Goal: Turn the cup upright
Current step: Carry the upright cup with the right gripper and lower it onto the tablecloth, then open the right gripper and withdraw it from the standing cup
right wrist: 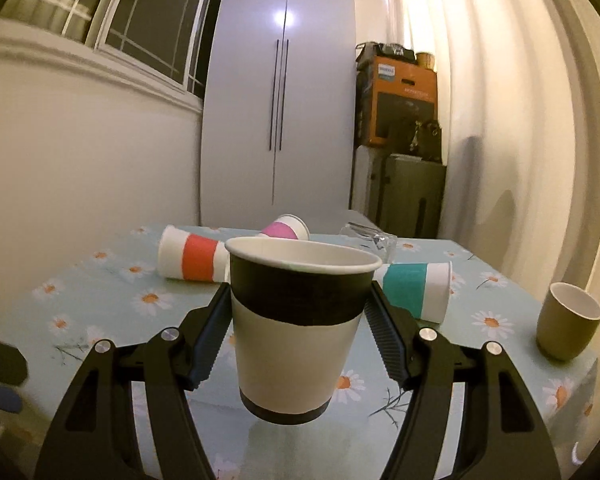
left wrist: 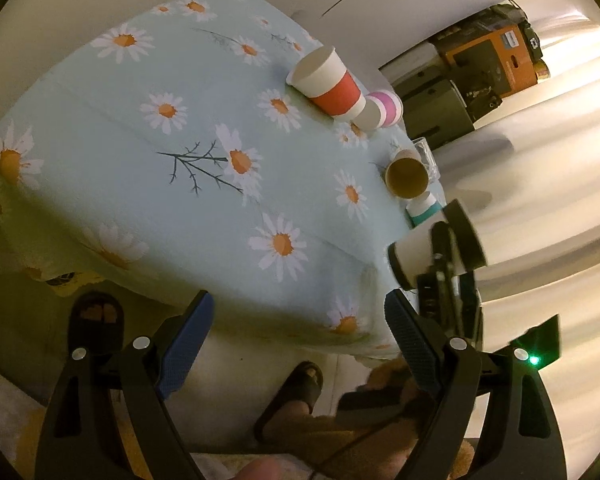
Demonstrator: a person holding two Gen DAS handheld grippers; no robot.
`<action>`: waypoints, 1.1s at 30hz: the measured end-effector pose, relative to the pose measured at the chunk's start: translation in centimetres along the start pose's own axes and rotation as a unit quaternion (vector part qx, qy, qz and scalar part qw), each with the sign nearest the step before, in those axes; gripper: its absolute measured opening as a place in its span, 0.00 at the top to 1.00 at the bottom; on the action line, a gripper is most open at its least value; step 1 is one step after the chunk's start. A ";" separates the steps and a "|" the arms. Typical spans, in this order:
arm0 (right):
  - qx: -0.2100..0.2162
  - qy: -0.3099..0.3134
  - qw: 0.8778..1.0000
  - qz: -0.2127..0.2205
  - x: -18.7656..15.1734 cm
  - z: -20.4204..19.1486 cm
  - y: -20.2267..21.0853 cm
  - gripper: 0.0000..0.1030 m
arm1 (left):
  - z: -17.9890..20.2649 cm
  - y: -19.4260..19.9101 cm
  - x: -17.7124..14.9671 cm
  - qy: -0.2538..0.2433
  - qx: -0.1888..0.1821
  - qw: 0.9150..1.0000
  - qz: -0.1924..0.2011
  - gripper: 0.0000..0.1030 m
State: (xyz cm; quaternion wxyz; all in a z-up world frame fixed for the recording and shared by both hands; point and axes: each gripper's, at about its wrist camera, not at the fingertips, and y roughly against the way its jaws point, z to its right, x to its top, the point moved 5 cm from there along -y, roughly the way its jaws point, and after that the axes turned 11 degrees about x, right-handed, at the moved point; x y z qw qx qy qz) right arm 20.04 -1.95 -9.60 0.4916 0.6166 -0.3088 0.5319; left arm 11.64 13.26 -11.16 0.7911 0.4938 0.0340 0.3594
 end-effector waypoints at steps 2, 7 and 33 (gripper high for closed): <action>0.001 0.009 1.000 -0.002 -0.4 -0.3 -0.3 0.35 | 0.0 0.0 0.1 -0.005 0.008 1.000 0.005 0.18; 0.003 0.009 1.000 -0.008 -1.2 -0.1 -0.7 0.35 | 0.1 -0.1 0.2 -0.006 0.009 1.000 0.007 0.18; 0.036 0.002 0.997 -0.068 -2.6 -0.5 1.3 0.19 | 0.8 1.3 0.7 -0.027 0.012 0.998 0.049 0.18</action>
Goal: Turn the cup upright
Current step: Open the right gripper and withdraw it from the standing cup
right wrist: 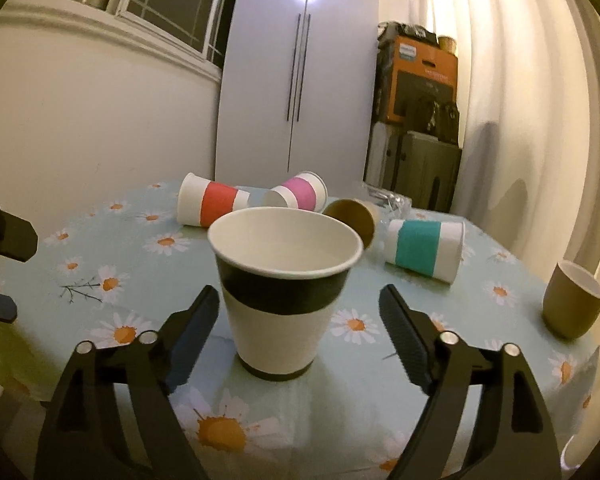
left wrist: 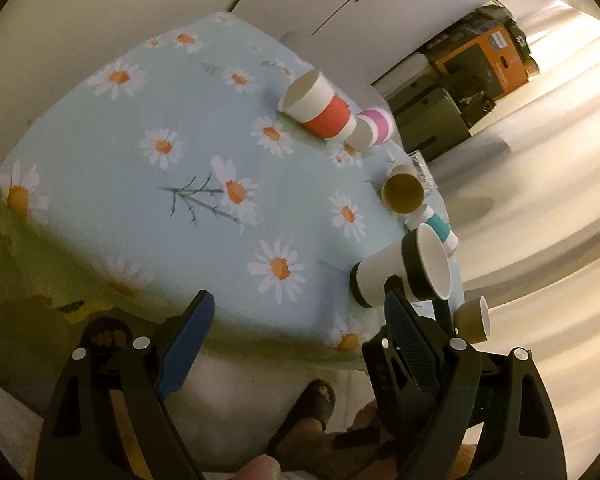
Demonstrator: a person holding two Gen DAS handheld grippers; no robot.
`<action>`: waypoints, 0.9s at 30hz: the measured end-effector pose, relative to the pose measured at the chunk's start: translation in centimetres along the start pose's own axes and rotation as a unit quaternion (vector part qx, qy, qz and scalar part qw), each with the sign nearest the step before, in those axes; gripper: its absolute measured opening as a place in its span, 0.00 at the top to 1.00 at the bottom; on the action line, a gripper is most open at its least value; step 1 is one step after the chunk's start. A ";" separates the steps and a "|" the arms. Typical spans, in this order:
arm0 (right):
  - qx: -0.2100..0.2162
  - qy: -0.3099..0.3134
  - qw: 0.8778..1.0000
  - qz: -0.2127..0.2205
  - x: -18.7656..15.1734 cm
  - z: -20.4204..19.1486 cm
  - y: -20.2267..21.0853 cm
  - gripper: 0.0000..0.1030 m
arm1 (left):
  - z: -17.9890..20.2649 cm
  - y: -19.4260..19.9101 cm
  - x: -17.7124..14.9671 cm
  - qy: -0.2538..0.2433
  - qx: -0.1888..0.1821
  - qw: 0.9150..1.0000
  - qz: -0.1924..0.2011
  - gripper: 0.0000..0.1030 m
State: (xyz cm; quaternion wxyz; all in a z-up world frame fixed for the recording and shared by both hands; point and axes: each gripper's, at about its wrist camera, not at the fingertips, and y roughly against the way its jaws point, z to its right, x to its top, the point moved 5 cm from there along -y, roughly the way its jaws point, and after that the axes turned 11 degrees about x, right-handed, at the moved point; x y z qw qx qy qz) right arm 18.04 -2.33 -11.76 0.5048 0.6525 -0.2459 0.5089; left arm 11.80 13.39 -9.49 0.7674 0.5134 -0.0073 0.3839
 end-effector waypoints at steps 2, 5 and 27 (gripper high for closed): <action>0.003 -0.001 1.000 -0.005 0.1 0.2 0.4 0.18 | 0.2 0.4 0.1 -0.006 -0.002 1.000 0.010 0.18; 0.012 -0.003 1.000 -0.008 0.8 0.4 1.6 0.13 | 0.3 0.7 0.2 -0.014 0.000 1.000 0.020 0.18; 0.046 0.010 0.999 -0.012 4.9 3.2 12.3 0.05 | 2.3 4.3 -1.3 -0.094 0.054 0.988 0.109 0.06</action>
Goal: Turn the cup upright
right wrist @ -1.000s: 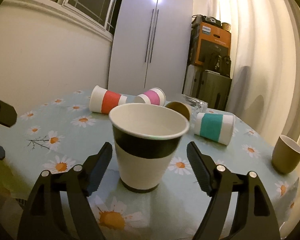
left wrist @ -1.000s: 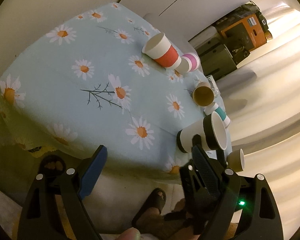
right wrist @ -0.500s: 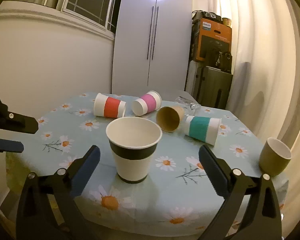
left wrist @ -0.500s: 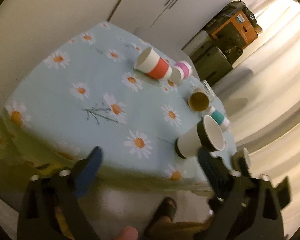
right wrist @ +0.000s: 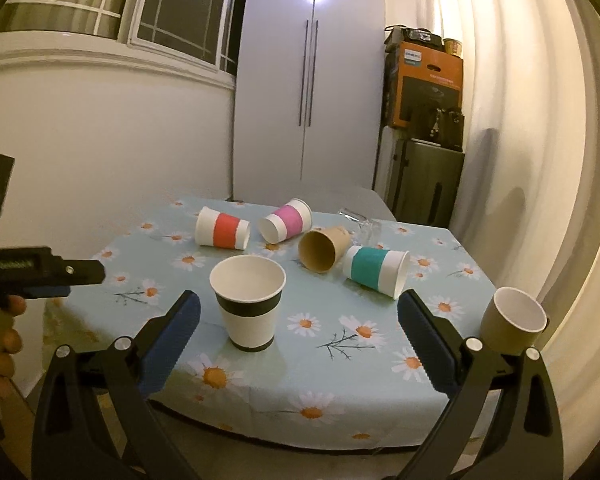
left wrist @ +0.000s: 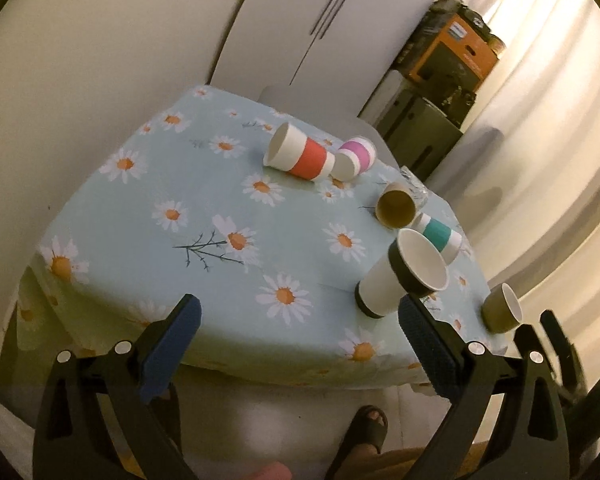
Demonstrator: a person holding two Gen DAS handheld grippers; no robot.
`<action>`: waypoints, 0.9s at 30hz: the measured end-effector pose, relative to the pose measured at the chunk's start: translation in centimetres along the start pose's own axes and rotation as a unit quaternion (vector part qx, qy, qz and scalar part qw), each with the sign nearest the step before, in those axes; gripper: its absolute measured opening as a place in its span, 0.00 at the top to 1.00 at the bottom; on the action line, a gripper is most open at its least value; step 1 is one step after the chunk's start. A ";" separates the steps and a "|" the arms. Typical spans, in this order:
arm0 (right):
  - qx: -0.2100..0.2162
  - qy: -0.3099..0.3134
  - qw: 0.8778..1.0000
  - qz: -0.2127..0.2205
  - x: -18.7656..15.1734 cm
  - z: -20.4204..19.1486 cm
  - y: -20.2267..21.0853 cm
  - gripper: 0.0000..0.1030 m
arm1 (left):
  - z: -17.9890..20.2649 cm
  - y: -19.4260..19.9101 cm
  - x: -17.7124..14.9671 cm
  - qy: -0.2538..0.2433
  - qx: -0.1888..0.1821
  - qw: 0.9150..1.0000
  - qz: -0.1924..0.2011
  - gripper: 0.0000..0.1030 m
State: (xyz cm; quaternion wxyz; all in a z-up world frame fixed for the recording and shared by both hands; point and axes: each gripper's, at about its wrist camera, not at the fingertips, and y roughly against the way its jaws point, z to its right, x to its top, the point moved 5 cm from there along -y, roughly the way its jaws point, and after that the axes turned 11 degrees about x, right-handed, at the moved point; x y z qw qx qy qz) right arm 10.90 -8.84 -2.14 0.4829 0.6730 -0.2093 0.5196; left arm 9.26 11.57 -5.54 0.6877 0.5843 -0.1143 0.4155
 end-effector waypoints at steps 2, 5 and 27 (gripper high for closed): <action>0.007 0.002 1.000 0.001 0.3 0.2 0.9 0.05 | 0.6 0.6 -0.2 -0.017 0.001 1.000 0.011 0.06; 0.018 0.000 1.000 0.005 0.8 0.7 2.2 0.05 | 1.9 1.5 -0.8 -0.056 0.003 0.998 0.026 0.06; 0.081 0.008 0.997 0.000 0.4 2.5 5.4 0.05 | 6.3 7.4 -4.6 -0.170 -0.016 0.980 0.107 0.06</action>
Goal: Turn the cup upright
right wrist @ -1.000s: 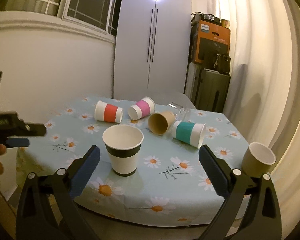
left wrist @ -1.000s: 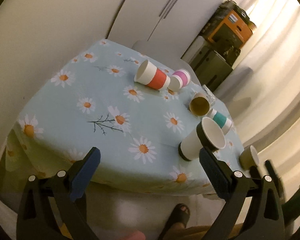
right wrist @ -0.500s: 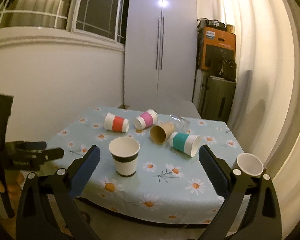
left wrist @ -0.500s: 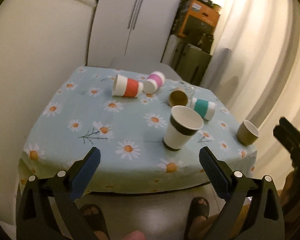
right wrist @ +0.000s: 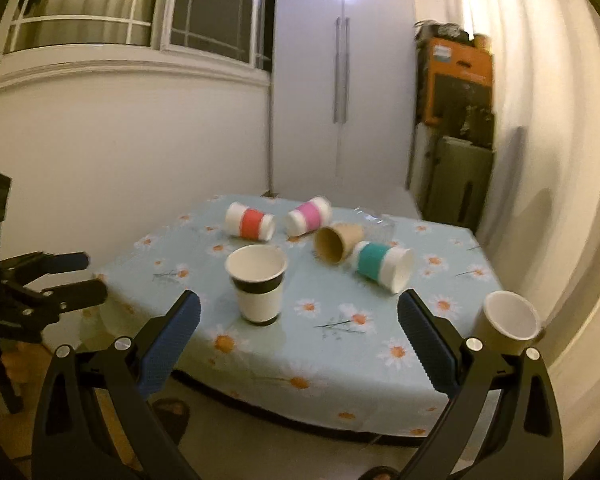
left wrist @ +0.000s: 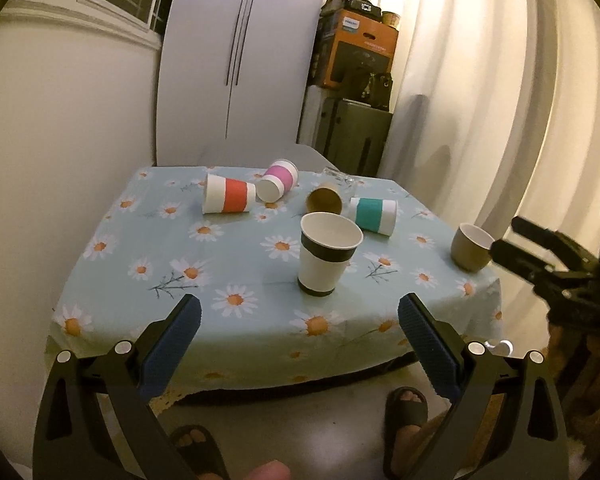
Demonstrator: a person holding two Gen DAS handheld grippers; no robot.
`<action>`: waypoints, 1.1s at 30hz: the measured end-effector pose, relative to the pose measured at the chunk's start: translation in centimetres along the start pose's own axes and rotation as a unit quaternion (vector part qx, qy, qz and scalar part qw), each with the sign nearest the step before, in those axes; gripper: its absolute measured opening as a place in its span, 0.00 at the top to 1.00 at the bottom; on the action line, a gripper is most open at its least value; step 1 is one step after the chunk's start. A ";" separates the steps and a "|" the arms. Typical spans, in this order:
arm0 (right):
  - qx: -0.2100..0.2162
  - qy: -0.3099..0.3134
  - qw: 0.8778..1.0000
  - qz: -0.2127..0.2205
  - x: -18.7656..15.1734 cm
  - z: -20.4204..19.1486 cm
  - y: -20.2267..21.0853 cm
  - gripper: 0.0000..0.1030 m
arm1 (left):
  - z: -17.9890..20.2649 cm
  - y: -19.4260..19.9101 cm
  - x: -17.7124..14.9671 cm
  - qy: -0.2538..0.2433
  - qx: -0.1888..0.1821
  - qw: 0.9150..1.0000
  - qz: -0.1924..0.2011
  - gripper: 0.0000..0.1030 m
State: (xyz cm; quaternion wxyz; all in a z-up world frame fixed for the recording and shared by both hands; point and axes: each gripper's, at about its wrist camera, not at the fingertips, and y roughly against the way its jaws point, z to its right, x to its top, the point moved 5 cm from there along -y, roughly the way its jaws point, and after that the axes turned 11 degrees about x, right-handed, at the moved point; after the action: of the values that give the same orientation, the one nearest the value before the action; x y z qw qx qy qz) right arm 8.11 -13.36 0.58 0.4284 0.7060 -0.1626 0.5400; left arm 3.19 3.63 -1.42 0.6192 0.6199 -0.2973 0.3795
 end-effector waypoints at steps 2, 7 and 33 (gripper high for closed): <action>0.006 -0.006 1.000 -0.005 -0.2 0.0 -0.2 0.05 | 0.0 0.0 0.1 0.002 -0.004 1.000 0.004 0.06; 0.012 -0.008 1.000 -0.022 -0.6 -0.1 -0.9 0.05 | 1.1 -0.1 0.4 -0.009 -0.012 1.000 0.010 0.06; 0.037 -0.024 0.998 -0.036 -0.9 -0.2 -0.9 0.05 | 1.3 0.4 0.2 -0.013 -0.026 1.000 0.011 0.06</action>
State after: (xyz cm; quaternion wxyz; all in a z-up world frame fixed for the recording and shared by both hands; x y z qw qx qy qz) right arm 8.26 -12.87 -0.65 0.4172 0.7396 -0.1267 0.5128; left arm 3.12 2.35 -0.97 0.6269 0.6050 -0.3220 0.3706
